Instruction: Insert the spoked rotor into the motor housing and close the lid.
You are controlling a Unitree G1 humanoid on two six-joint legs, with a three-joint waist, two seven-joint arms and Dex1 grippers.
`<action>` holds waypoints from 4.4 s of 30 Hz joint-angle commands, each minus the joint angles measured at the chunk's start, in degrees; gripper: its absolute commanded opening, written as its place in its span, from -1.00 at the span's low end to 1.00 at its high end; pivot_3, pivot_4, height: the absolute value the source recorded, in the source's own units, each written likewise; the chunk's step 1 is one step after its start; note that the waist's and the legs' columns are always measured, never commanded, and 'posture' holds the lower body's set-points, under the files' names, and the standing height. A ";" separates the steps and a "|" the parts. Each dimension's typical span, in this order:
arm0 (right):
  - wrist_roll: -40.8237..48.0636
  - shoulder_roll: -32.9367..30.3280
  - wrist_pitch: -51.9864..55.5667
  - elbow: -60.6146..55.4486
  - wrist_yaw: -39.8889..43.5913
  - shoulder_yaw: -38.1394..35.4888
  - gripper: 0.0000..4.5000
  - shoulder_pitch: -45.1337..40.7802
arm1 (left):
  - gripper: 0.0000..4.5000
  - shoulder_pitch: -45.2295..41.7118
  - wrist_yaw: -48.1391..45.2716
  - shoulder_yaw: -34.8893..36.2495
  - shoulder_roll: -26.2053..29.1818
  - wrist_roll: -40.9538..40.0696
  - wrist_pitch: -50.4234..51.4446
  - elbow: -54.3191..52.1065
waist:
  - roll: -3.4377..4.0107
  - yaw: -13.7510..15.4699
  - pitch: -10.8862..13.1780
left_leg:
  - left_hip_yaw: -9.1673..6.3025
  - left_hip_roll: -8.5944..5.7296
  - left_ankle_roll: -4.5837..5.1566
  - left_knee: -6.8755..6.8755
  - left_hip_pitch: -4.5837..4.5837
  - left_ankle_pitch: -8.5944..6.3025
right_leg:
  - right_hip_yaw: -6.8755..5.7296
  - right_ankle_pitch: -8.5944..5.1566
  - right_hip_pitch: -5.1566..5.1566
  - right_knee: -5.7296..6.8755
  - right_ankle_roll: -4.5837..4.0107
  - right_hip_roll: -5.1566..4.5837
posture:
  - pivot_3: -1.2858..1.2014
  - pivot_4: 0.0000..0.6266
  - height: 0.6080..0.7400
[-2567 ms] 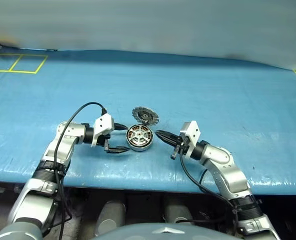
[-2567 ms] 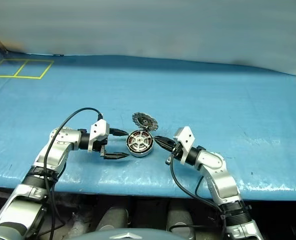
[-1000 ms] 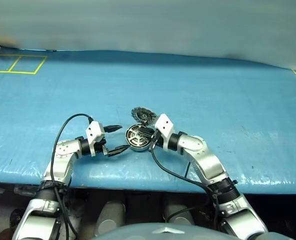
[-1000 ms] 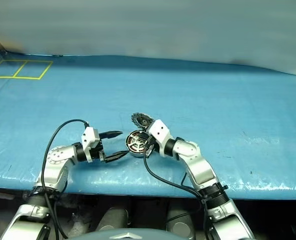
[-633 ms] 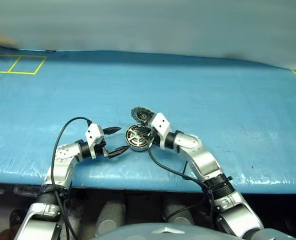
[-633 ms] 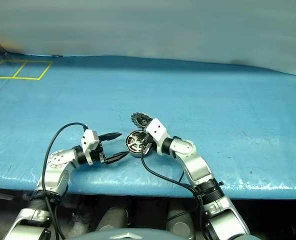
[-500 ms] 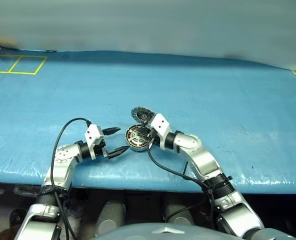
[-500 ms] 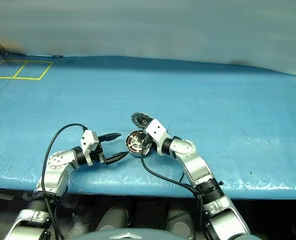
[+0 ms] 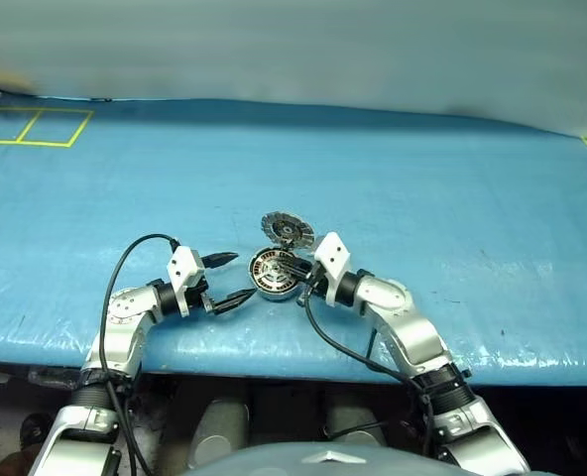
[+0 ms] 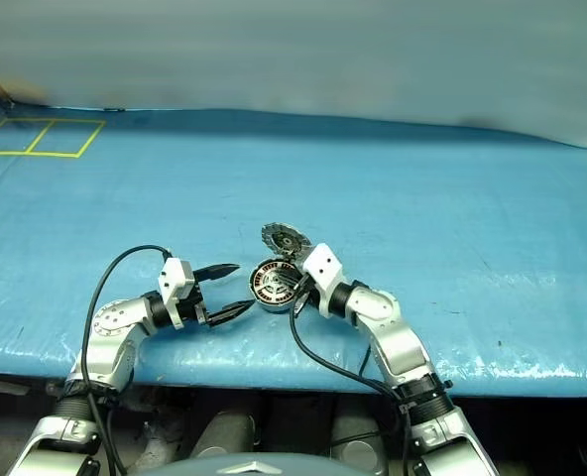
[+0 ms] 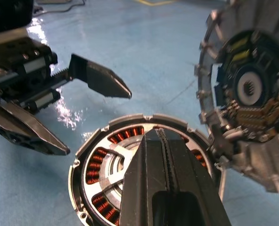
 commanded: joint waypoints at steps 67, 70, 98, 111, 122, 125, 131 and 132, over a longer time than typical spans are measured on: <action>0.75 -2.21 0.64 8.32 12.39 4.72 -0.99 -4.82 | 1.00 3.77 3.31 3.43 1.82 -2.05 1.00 -5.06 | -0.01 -0.14 0.02 | 0.06 0.03 -0.04 -0.49 0.21 0.04 | -0.01 0.15 0.04 -0.20 0.23 -0.01 | 0.03 -0.52 1.00; 0.90 -1.87 -0.25 8.29 11.71 4.04 -0.99 -4.68 | 1.00 3.92 3.45 3.29 1.83 -2.16 0.97 -5.13 | -0.01 -0.12 0.02 | 0.06 0.03 -0.04 -0.48 0.21 0.04 | -0.01 0.10 0.04 -0.19 0.15 -0.01 | 0.03 -0.52 1.00; -1.94 1.39 -3.61 9.99 4.09 2.55 0.72 -5.91 | 1.00 4.48 4.13 2.99 1.32 -1.84 0.17 -4.98 | 0.00 -0.04 0.03 | 0.06 0.03 -0.05 -0.48 0.16 0.04 | -0.01 0.14 -0.01 -0.20 0.21 -0.01 | 0.03 -0.52 1.00; -3.06 0.65 -3.16 10.46 4.05 2.90 0.35 -5.51 | 1.00 4.90 4.94 2.95 1.34 -1.88 -0.04 -5.10 | 0.00 -0.03 0.02 | 0.06 0.03 -0.05 -0.45 0.19 0.05 | -0.01 0.10 0.03 -0.19 0.14 -0.01 | 0.03 -0.52 1.00; -0.70 -0.77 -1.89 6.70 7.64 2.30 0.35 -6.73 | 1.00 4.94 5.24 3.05 1.28 -1.90 -0.19 -5.04 | 0.00 0.01 0.03 | 0.05 0.02 -0.05 -0.47 0.16 0.05 | -0.01 0.15 0.01 -0.20 0.22 -0.01 | 0.03 -0.52 1.00; -0.61 -0.92 -1.58 6.47 7.85 2.42 0.35 -6.60 | 1.00 4.96 5.25 3.02 1.24 -1.97 -0.15 -5.03 | -0.01 0.01 0.03 | 0.05 0.02 -0.06 -0.48 0.16 0.05 | -0.01 0.14 0.01 -0.20 0.21 -0.01 | 0.03 -0.52 1.00; -1.45 -1.13 -1.72 6.76 7.28 2.64 0.35 -6.72 | 1.00 5.03 5.25 3.00 1.28 -2.00 -0.02 -5.11 | 0.00 0.00 0.03 | 0.05 0.02 -0.05 -0.48 0.16 0.05 | -0.01 0.14 0.00 -0.20 0.21 -0.01 | 0.03 -0.52 1.00; -1.93 -1.28 -1.91 6.99 7.18 2.91 0.35 -6.77 | 1.00 5.02 5.23 3.00 1.30 -2.00 0.00 -5.11 | -0.01 0.00 0.03 | 0.05 0.02 -0.05 -0.48 0.16 0.05 | -0.01 0.14 0.00 -0.20 0.21 -0.01 | 0.03 -0.52 1.00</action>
